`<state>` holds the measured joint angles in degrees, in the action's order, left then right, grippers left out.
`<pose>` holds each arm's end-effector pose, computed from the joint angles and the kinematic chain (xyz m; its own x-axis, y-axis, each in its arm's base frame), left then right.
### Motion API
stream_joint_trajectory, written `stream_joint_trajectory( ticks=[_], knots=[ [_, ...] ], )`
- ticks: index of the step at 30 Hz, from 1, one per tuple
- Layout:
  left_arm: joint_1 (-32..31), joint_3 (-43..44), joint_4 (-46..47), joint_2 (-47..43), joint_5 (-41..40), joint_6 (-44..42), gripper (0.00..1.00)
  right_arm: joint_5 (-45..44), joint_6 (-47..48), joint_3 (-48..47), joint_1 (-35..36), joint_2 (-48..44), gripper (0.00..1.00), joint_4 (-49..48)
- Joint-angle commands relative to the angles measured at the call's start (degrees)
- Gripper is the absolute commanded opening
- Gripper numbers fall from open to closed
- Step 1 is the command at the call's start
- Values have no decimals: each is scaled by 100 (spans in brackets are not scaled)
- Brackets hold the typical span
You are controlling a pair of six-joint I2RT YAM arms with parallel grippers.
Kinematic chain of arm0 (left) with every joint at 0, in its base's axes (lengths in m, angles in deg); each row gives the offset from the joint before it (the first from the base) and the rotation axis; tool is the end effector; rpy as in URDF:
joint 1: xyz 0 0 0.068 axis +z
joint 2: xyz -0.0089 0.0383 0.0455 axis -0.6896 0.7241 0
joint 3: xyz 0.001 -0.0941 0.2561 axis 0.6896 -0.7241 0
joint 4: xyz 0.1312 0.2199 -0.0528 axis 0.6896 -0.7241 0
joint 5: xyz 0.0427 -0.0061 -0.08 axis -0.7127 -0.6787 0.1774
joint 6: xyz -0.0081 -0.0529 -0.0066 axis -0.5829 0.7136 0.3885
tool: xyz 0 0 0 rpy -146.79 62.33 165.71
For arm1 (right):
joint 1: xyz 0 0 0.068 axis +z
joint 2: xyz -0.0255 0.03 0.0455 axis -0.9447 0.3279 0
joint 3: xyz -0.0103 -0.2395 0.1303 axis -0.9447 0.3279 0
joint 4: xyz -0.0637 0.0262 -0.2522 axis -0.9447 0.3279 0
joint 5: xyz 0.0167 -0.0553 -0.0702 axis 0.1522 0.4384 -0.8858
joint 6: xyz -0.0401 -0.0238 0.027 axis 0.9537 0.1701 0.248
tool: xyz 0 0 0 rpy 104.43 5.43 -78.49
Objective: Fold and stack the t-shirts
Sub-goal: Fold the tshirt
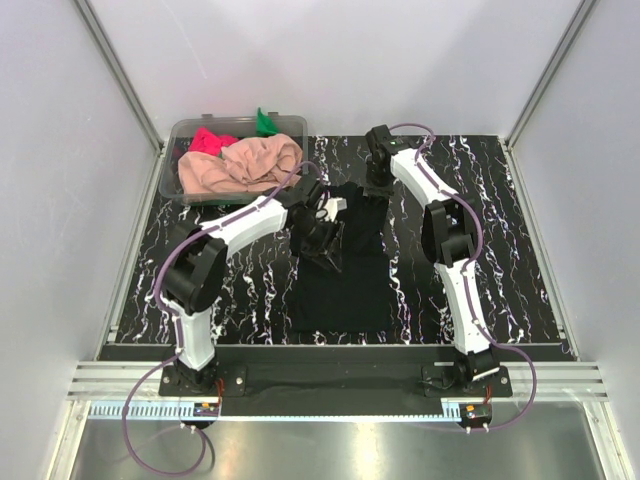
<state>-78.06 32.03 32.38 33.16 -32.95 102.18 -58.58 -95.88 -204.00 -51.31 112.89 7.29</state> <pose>0.3095 -0.2365 0.2087 -0.9223 0.3365 -0.1903 0.3804 0.7022 -0.6018 0.4917 0.1740 0.1811 -0.9349 0.1023 -0.3398 0.0585 0.9889 0.1366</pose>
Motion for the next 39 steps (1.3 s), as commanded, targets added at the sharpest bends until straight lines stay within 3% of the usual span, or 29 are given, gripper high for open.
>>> stream_joint_trajectory(
  ticks=[1, 7, 12, 22, 28, 30, 31, 32, 33, 35, 36, 39],
  knots=[
    [-61, -109, 130, -319, -31, -111, 48, 27, 87, -149, -13, -79, 35, 64],
    [-123, -355, 122, -416, -540, 3, 48, 45, 87, -53, -13, -97, 34, 134],
    [-140, -478, 87, -451, -1251, 170, 48, 36, 105, 9, -13, -141, 28, 257],
    [-333, -417, -238, -152, -2448, 425, 47, -8, 114, 149, -13, -97, 30, 345],
    [-412, -496, -256, 50, -2703, 557, 46, 27, 114, 123, -13, 43, 21, 389],
    [-456, -505, -265, 102, -2835, 566, 46, 10, 114, 114, -13, 114, 8, 407],
    [-465, -513, -265, 146, -2870, 583, 45, 9, 114, 97, -13, 131, 6, 407],
    [-483, -522, -274, 164, -2940, 592, 43, 9, 114, 88, -13, 192, 0, 416],
    [-509, -522, -274, 182, -2958, 601, 34, -8, 114, 62, -13, 228, 0, 433],
    [-509, -531, -326, 243, -3028, 636, 28, -43, 122, -70, -13, 359, 0, 486],
    [-535, -540, -353, 261, -3063, 654, 19, -61, 122, -122, -13, 421, 0, 512],
    [-597, -654, -371, 261, -3143, 680, 15, -114, 175, -447, -13, 614, 0, 617]
  ],
)
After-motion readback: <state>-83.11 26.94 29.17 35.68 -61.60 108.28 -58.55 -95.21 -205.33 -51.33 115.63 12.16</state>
